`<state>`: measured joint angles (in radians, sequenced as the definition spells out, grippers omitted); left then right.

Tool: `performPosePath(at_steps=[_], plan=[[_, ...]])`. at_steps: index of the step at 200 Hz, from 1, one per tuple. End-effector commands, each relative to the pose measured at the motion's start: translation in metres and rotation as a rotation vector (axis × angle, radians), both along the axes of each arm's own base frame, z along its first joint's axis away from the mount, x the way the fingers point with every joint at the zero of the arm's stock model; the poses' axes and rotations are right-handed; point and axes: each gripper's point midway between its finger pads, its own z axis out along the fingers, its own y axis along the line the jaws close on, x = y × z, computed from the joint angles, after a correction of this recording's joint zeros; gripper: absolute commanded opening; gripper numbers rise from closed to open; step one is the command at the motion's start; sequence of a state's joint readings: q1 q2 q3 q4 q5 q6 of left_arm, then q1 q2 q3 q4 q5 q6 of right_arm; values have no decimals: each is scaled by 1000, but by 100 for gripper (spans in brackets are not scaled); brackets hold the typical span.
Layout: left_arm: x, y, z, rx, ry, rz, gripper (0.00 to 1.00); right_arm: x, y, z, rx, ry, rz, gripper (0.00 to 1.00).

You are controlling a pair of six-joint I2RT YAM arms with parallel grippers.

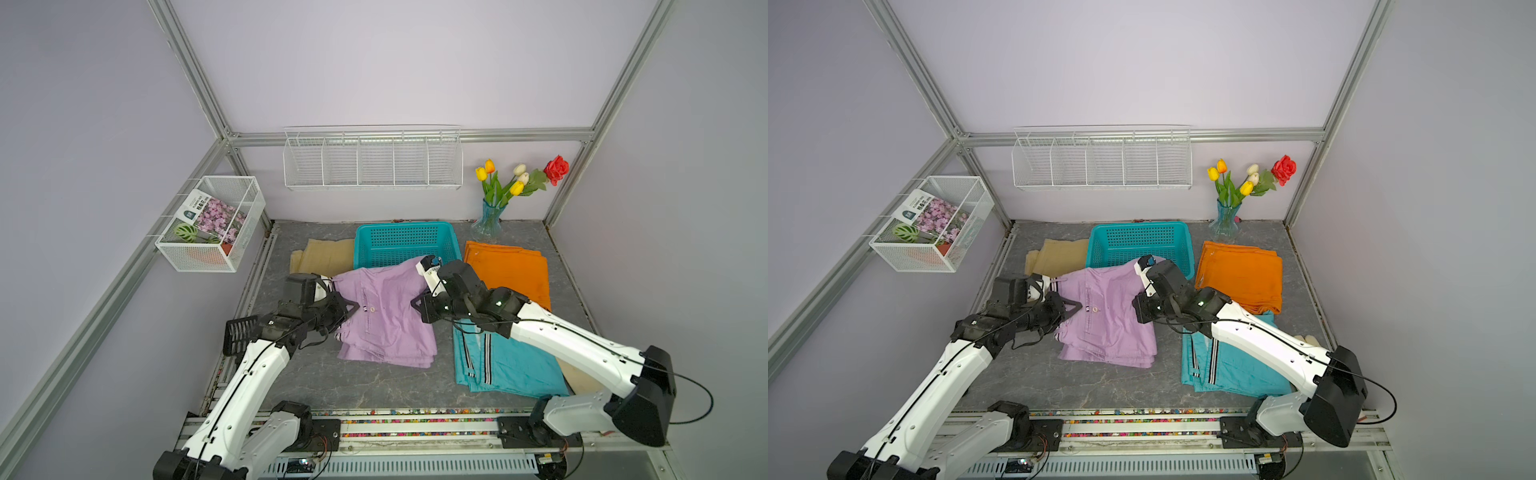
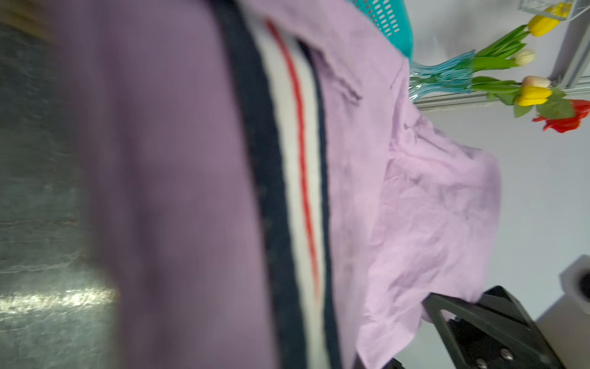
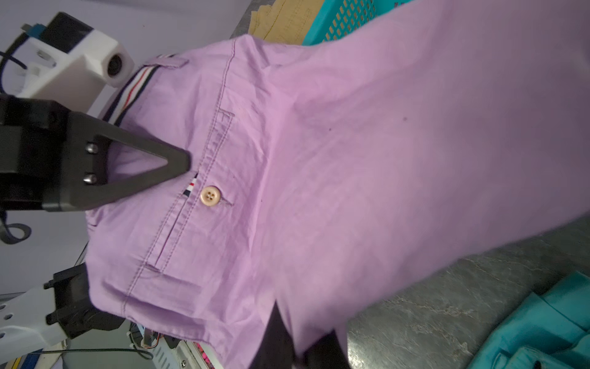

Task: Put the folded long pants in the basket
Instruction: Pick up the long pant at the center of the board.

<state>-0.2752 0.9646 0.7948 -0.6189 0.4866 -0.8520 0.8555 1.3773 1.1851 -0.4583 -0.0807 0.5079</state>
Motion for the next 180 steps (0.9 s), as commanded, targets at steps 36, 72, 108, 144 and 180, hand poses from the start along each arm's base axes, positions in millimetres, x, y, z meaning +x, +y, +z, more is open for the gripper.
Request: performPosePath(at_steps=[36, 72, 108, 144, 180], plan=[[-5, -1, -25, 9, 2, -17, 0, 3, 8, -24, 7, 17, 18, 0], [-5, 14, -30, 56, 27, 35, 0, -12, 58, 12, 15, -13, 125, 0], [-14, 35, -20, 85, -16, 106, 0, -44, 128, 37, -6, -30, 259, 0], [-30, 54, 6, 89, -106, 189, 0, -60, 150, 51, 8, -24, 309, 0], [-37, 41, 1, 25, -105, 123, 0, -62, 100, 40, -11, -57, 218, 0]])
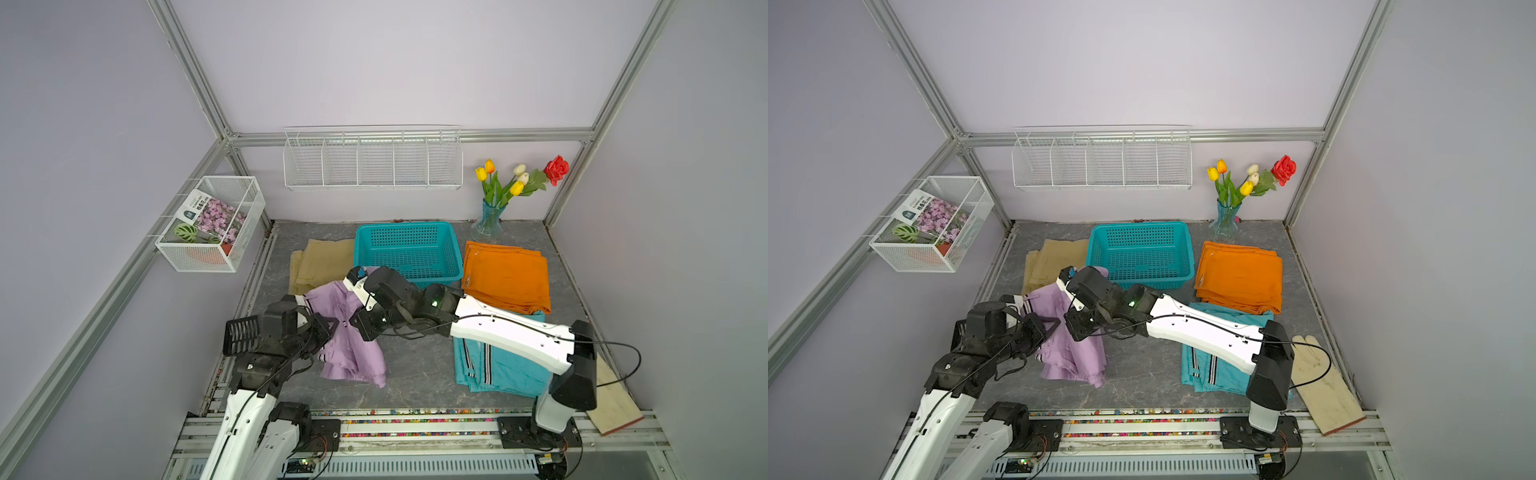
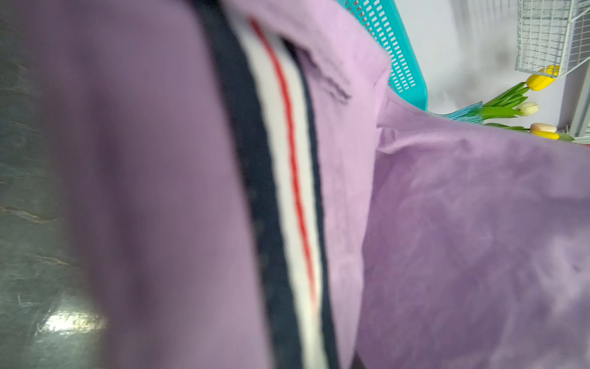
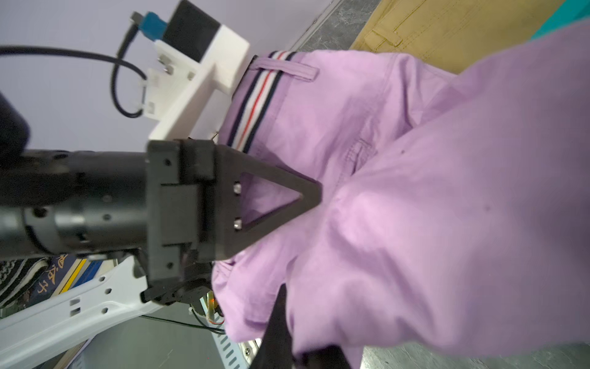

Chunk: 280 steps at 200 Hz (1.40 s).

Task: Put the folded long pants in the basket
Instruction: Pick up the long pant at the center of the board, then place the long pant at the center of the board.

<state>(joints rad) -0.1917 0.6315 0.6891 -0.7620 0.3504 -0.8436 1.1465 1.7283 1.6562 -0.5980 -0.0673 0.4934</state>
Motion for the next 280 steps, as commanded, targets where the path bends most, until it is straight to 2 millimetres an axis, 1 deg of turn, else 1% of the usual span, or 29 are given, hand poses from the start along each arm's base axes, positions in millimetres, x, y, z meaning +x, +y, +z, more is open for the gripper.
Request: performPosePath(at_steps=[1, 9, 12, 30, 45, 48, 52, 58, 70, 82, 91, 102, 135, 147, 160, 178, 192, 209, 218, 222, 227, 231, 246, 249, 252, 261, 268, 274, 280], plan=[[-1, -13, -3, -52, 2, -63, 0, 2, -38, 8, 17, -47, -78, 0], [1, -23, -7, -103, 4, -104, 0, 3, -57, 0, 5, -59, -128, 0], [1, -27, -8, -117, -5, -126, 0, 4, -64, 2, 16, -71, -142, 0], [6, -41, -21, -190, 5, -183, 0, 9, -113, -23, 11, -53, -234, 0], [6, -50, -27, -201, 8, -235, 0, 11, -147, -54, 15, 7, -284, 0], [7, -52, -32, -198, 28, -244, 0, 11, -153, -62, 12, 17, -295, 0], [7, -55, -34, -198, 33, -259, 0, 13, -160, -69, 14, 27, -311, 0], [7, -59, -37, -199, 35, -280, 0, 13, -172, -87, 0, 46, -334, 0], [8, -68, -40, -208, 36, -310, 0, 15, -189, -115, -14, 77, -375, 0], [10, -75, -44, -206, 45, -324, 0, 18, -204, -137, -39, 98, -417, 0], [12, -81, -46, -209, 46, -335, 0, 19, -212, -148, -59, 109, -436, 0], [14, -90, -49, -216, 53, -358, 0, 19, -218, -156, -77, 118, -450, 0], [17, -118, -73, -212, 127, -406, 0, 16, -232, -160, -130, 113, -479, 0], [19, -122, -83, -187, 153, -401, 0, 14, -241, -162, -145, 106, -501, 0], [23, -121, -92, -160, 177, -387, 0, 11, -249, -164, -158, 105, -519, 0], [28, -121, -104, -135, 202, -384, 0, 7, -254, -168, -167, 106, -526, 0], [27, -127, -112, -143, 222, -405, 1, 7, -255, -170, -176, 107, -524, 0], [21, -138, -123, -114, 250, -447, 7, 8, -253, -171, -187, 109, -518, 0], [18, -144, -130, -84, 263, -469, 22, 10, -250, -171, -186, 109, -513, 0], [17, -145, -134, -66, 273, -472, 30, 10, -249, -171, -186, 109, -511, 0], [16, -147, -139, -46, 290, -472, 36, 11, -249, -171, -189, 108, -511, 0], [15, -147, -143, -30, 305, -468, 38, 12, -248, -170, -190, 109, -508, 0], [11, -145, -159, 0, 367, -463, 40, 14, -245, -167, -188, 103, -501, 0], [10, -144, -161, 3, 375, -465, 47, 14, -244, -167, -190, 103, -499, 0], [9, -144, -164, 7, 383, -466, 50, 15, -244, -166, -189, 102, -499, 0], [6, -144, -170, 16, 396, -469, 76, 16, -243, -164, -186, 99, -497, 0], [3, -143, -172, 24, 402, -474, 91, 17, -242, -162, -183, 95, -496, 0], [1, -142, -173, 35, 405, -477, 99, 17, -241, -161, -182, 93, -495, 0], [0, -141, -173, 47, 405, -478, 100, 18, -241, -160, -185, 91, -493, 0]])
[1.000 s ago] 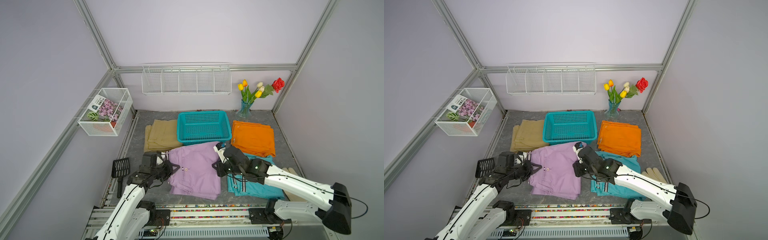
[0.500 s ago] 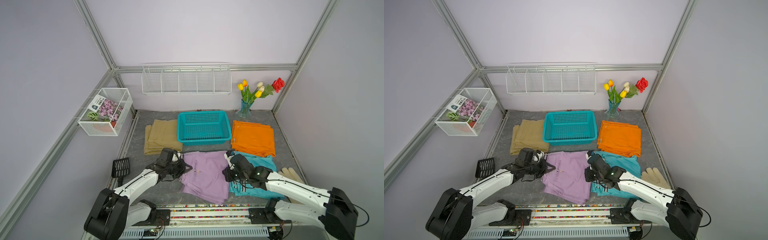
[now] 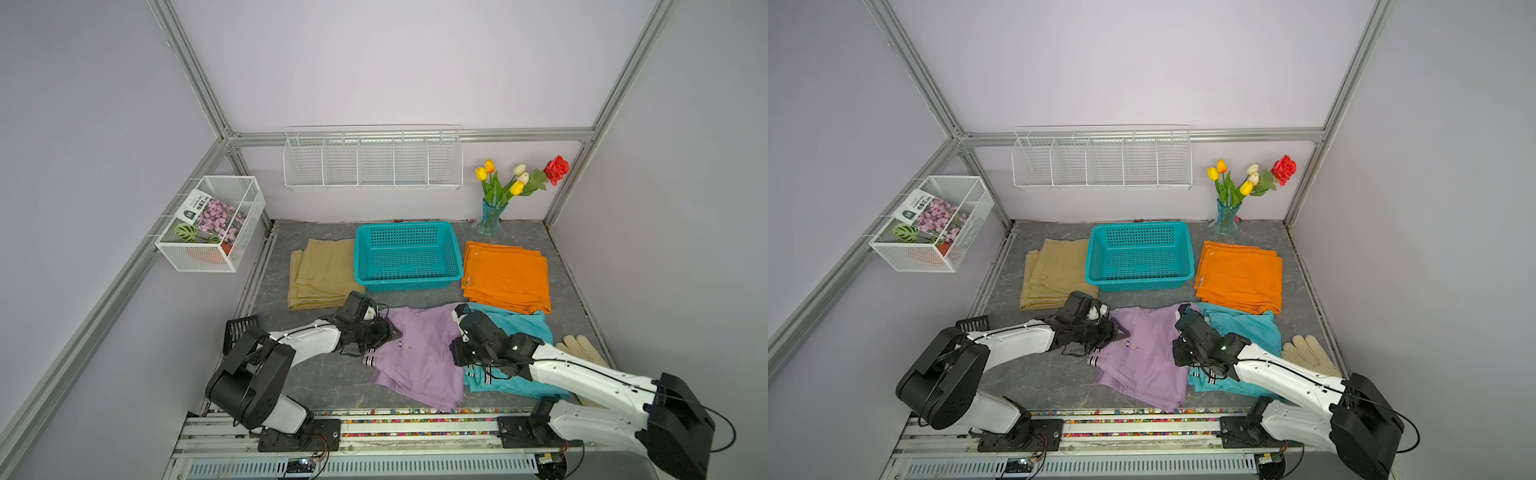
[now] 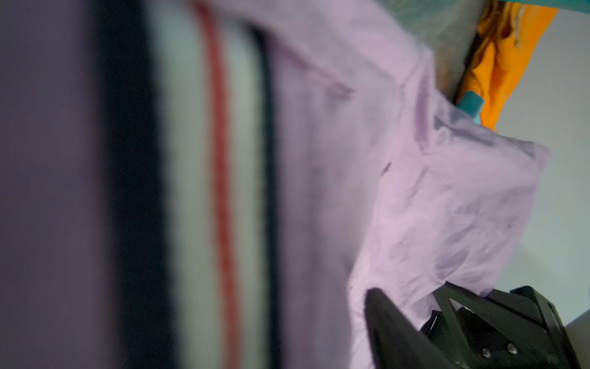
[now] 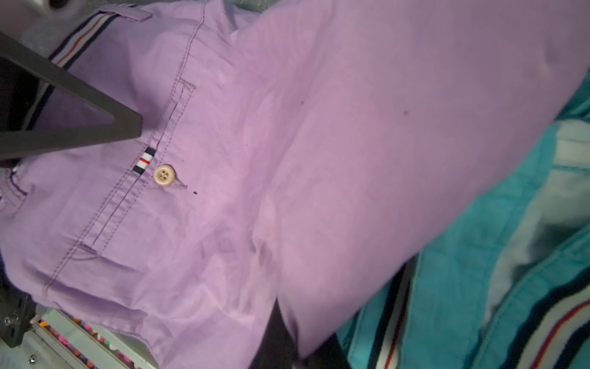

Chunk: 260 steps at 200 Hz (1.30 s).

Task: Put the folded long pants in the basket
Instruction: Place the long pant at the center of the board, then pick up the long pant at the center of the board.

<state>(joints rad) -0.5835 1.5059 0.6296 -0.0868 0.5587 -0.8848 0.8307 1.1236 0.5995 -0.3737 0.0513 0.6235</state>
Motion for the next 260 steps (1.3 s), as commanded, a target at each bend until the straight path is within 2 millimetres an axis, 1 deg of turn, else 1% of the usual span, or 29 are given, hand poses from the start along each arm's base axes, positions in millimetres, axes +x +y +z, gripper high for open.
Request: performPosePath(at_steps=[1, 14, 27, 39, 47, 66, 79, 96, 119, 145, 156, 180, 198, 208, 219, 228, 237, 251, 259, 260], plan=[[-15, 17, -29, 128, 49, 0, 100, 9, 4, 12, 3, -34, 1, 0], [-21, 20, -28, 150, 40, -4, 100, 11, 4, 14, -9, -37, 1, 0], [-31, 17, -25, 148, 43, -27, 100, 12, 5, 17, -13, -35, 5, 0], [-38, 20, -26, 197, 53, -36, 100, 14, 8, 20, -9, -36, 8, 0], [-38, 29, -28, 256, 48, -22, 100, 14, 9, 22, -4, -37, 11, 0], [-36, 55, -33, 399, 28, 26, 100, 15, 12, 28, 2, -39, 19, 0], [-39, 63, -35, 425, 25, 33, 100, 15, 12, 30, 4, -41, 21, 0], [-49, 59, -37, 381, 50, 14, 100, 16, 13, 32, 7, -46, 22, 0], [-59, 52, -34, 304, 63, 7, 100, 15, 17, 33, 17, -35, 39, 0], [-70, 39, -33, 250, 76, -35, 100, 15, 20, 29, 16, -25, 44, 0], [-74, 33, -35, 233, 89, -57, 100, 15, 22, 29, 24, -26, 45, 0], [-84, 17, -51, 211, 136, -114, 100, 14, 27, 27, 29, -22, 58, 0], [-91, 15, -70, 242, 173, -128, 100, 14, 29, 28, 26, -25, 62, 0], [-93, 12, -78, 226, 192, -137, 98, 13, 30, 28, 27, -26, 63, 0], [-96, 11, -87, 222, 214, -143, 92, 14, 32, 28, 28, -25, 65, 0], [-96, 10, -92, 216, 217, -139, 80, 14, 33, 27, 27, -22, 66, 0], [-95, 9, -95, 217, 219, -136, 62, 14, 34, 26, 27, -21, 67, 0], [-95, 8, -100, 214, 225, -140, 20, 14, 35, 26, 28, -20, 69, 0], [-96, 6, -101, 209, 229, -145, 0, 15, 35, 27, 31, -23, 67, 0], [-96, 6, -102, 209, 230, -145, 0, 15, 35, 26, 31, -23, 67, 0]])
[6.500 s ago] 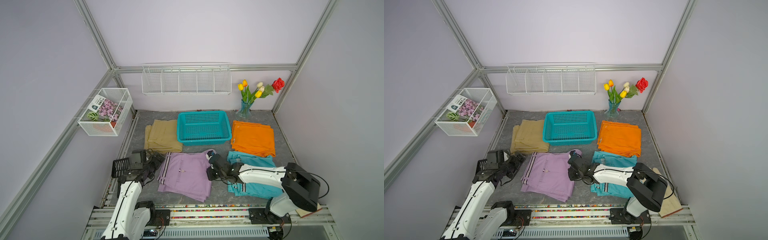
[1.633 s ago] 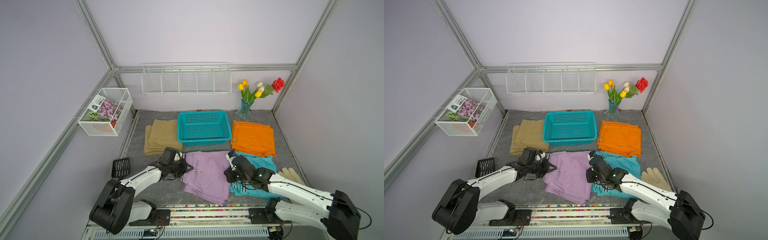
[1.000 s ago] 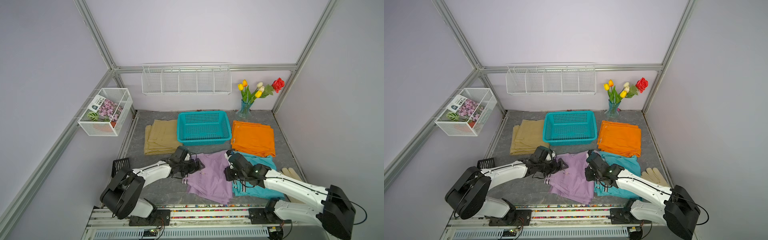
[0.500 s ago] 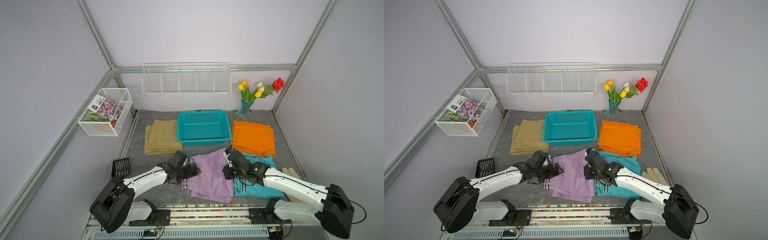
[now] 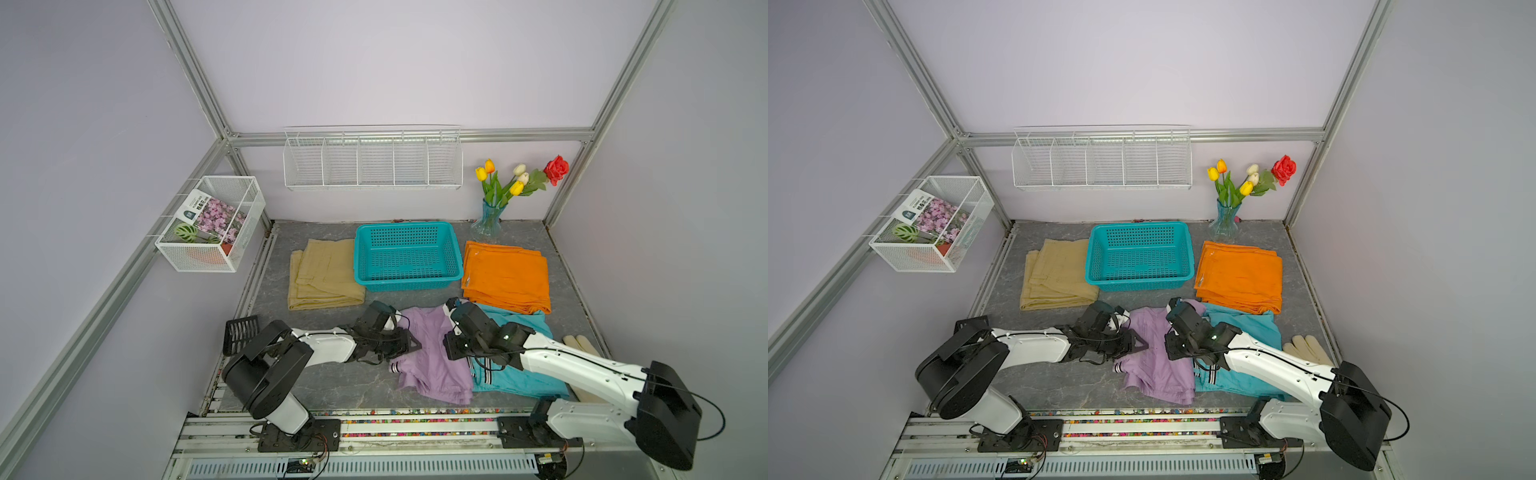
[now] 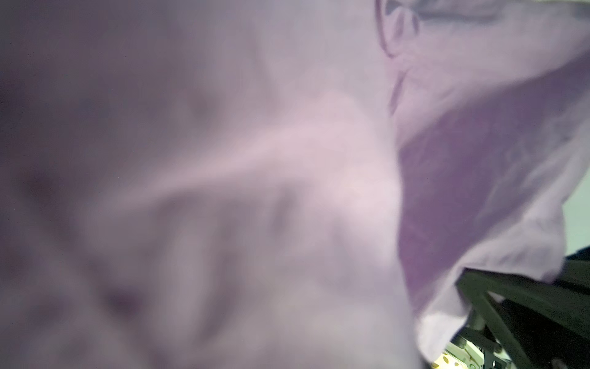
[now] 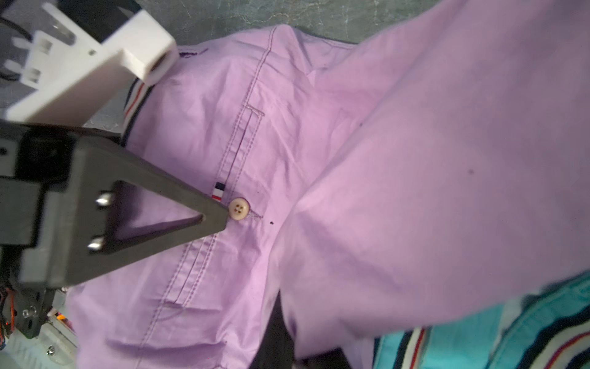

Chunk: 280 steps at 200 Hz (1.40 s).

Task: Put the folded long pants in the basket
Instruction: Pick up the long pant at the center of the board, then place the long pant in the basket.

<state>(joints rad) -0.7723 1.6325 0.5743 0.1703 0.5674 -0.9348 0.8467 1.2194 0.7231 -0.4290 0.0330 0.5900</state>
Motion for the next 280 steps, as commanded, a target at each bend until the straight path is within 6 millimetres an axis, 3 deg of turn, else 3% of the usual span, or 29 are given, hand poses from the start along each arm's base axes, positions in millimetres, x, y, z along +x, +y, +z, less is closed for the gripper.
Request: performPosePath(at_steps=[1, 34, 57, 76, 90, 127, 157, 187, 213, 230, 253, 280], plan=[[-54, 55, -78, 283, 227, 9, 0, 7, 15, 14, 55, -38, 13, 0], [-52, 53, -84, 283, 230, 4, 0, 8, 13, 22, 62, -63, 6, 0], [-40, 44, -64, 278, 186, -8, 0, 14, 12, 38, 55, -93, -3, 0], [-16, 36, -19, 282, 85, 14, 0, 21, 18, 65, 74, -123, 5, 0], [2, 31, 27, 263, 0, 48, 0, 24, 27, 90, 109, -144, 25, 0], [27, 30, 130, 196, -163, 135, 0, 34, 45, 156, 200, -245, 77, 0], [56, 38, 190, 166, -255, 182, 0, 49, 55, 202, 228, -288, 95, 0], [108, 66, 232, 108, -294, 276, 0, 89, 63, 215, 252, -261, 82, 0], [154, 83, 246, 171, -327, 336, 0, 142, 63, 209, 271, -228, 45, 0], [187, 78, 237, 158, -290, 325, 0, 181, 59, 200, 282, -200, 3, 0], [235, 74, 207, 150, -183, 322, 0, 229, 54, 184, 282, -165, -39, 0], [278, 70, 187, 199, -207, 330, 0, 280, 46, 163, 291, -132, -48, 0]])
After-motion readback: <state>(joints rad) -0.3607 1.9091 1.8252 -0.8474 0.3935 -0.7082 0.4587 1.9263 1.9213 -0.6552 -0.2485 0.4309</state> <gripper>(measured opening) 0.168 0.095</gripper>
